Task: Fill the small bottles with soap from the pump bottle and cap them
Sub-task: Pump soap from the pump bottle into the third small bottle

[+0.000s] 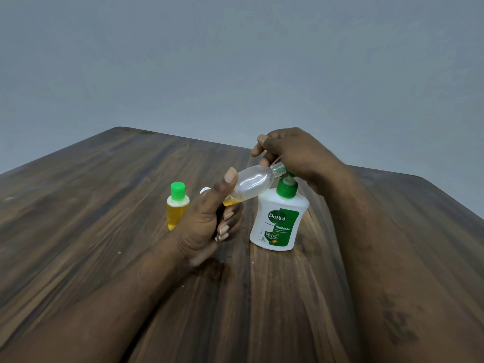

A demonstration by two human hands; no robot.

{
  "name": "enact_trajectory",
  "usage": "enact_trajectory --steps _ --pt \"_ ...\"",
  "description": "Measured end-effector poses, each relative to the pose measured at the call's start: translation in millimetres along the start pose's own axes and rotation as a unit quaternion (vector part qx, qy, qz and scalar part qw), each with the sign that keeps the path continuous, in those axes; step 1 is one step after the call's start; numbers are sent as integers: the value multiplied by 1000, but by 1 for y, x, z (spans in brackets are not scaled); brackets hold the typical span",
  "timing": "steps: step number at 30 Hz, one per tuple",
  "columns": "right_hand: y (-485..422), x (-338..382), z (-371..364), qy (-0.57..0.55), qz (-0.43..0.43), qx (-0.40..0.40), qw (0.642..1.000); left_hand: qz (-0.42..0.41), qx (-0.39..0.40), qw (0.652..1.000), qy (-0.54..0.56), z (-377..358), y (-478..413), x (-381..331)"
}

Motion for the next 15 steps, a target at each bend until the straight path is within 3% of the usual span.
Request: enact_trajectory --steps 6,15 --pt "-2 -20 -13 -55 -63 53 995 -4 5 1000 -22 -4 3 -4" --pt "-1 2 2 3 30 -16 999 -14 4 1000 -10 -2 3 -6"
Point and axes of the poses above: each hand's wrist, its own y-axis away from the middle knuckle, its own z-axis out of the back of the hand, x = y × z, the point moved 6 cm from there along -y, towards the middle knuckle, and after that the axes turned 5 degrees about -z, right-handed, at the moved point
